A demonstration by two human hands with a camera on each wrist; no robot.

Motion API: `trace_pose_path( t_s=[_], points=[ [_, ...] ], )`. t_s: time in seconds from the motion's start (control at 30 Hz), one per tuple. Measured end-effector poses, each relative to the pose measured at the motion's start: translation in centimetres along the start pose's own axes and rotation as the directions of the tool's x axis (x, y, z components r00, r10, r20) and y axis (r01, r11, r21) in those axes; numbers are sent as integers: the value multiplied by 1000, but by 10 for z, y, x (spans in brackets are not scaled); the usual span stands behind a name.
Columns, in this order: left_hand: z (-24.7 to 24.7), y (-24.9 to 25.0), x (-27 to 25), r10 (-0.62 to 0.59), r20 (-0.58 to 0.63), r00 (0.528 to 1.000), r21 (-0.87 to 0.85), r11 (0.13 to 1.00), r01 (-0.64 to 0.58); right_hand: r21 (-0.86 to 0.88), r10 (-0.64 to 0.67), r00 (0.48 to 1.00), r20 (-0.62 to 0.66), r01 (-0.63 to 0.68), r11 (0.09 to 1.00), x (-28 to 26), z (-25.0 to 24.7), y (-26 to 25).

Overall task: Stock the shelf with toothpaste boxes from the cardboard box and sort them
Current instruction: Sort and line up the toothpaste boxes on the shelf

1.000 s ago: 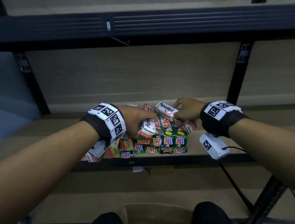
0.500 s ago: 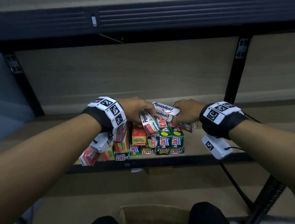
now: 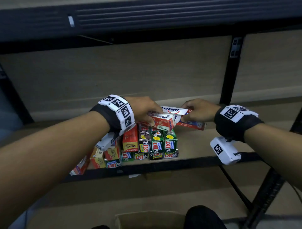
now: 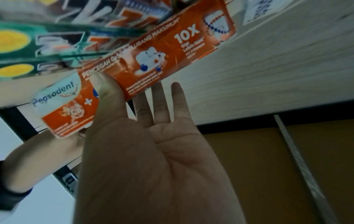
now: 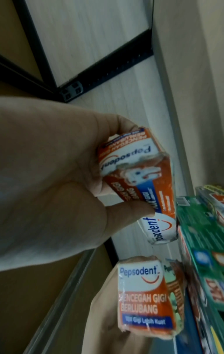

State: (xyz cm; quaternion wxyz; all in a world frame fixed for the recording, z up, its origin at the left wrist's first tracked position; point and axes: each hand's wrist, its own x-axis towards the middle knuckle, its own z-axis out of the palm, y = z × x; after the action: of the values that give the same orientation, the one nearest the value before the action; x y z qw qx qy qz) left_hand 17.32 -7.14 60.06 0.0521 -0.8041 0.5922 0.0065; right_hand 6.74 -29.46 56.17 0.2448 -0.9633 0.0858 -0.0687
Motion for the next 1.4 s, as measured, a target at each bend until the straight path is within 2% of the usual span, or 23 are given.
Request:
trace_pose_path(
  t_s=[0.27,0.57,0.73,0.9,1.03,1.27,1.4],
  points=[
    [-7,29,62,-21,124,992,110,994,7,65,35,999,-37,-33,997,-8,-16,46],
    [-21,76,136,10,100,995,134,991,-24,-53,146,988,42,-143,988,-9,-33,103],
    [-27,104,167,14,22,1000,89,996,-15,-36,174,983,54,-172,984,-14,-38,129],
    [-12,121,183,30,72,997,42,999,-33,33,204,973,104,-208,978,-19,-45,157],
    [10,128,190,38,123,992,14,999,-40,14,232,960,158,-237,971,-15,-44,177],
    [43,140,207,13,109,994,9,1000,-14,77,209,972,102,-218,973,-7,-35,193],
    [48,140,206,-18,129,991,-38,999,23,110,232,966,117,-245,963,-5,-34,195]
  ],
)
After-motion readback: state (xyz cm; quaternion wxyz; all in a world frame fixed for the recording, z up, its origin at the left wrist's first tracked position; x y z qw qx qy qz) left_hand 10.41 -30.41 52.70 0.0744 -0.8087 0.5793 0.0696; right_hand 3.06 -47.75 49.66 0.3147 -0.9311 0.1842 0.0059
